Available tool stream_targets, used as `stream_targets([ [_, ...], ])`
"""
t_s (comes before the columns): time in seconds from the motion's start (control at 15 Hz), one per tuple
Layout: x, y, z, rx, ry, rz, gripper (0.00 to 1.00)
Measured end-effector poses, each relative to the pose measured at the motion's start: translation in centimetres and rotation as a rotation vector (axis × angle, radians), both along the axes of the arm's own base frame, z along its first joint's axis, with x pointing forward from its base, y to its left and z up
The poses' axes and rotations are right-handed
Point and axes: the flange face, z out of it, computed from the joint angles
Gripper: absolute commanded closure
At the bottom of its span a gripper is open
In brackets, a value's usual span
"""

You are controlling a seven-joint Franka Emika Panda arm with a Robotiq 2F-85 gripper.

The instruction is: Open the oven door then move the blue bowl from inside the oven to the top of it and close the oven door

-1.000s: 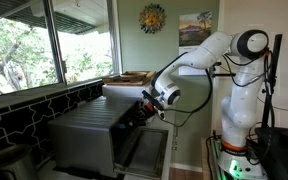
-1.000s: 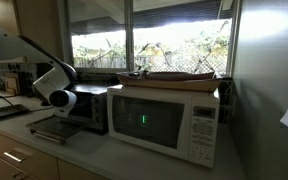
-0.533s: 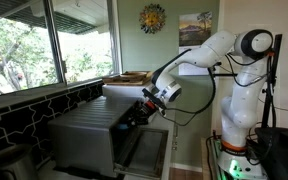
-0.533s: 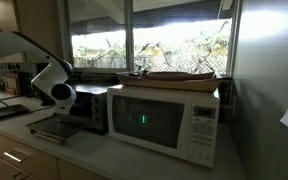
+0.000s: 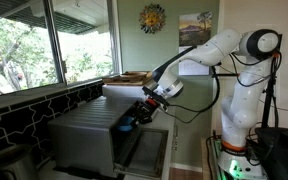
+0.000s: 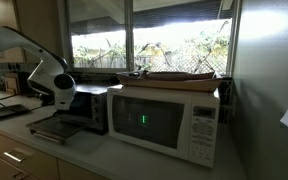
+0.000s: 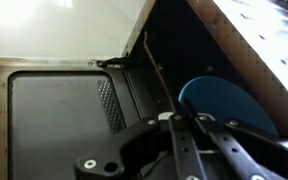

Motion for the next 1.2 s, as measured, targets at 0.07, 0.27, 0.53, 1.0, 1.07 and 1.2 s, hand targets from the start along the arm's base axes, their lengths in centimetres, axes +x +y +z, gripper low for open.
stream_targets([
  [0.07, -0.1, 0.0, 0.3, -0.015, 0.007, 0.012, 0.99],
  [0.27, -0.5, 0.0, 1.3, -0.053, 0.022, 0.039, 0.99],
  [0.53, -1.2, 0.0, 2.8, -0.078, 0.017, 0.062, 0.99],
  [1.0, -3.3, 0.6, 3.6, -0.093, 0.101, 0.167, 0.99],
  [1.07, -3.8, 0.8, 3.7, -0.096, 0.117, 0.197, 0.99],
  [1.2, -4.6, 0.9, 4.3, -0.105, 0.144, 0.256, 0.99],
])
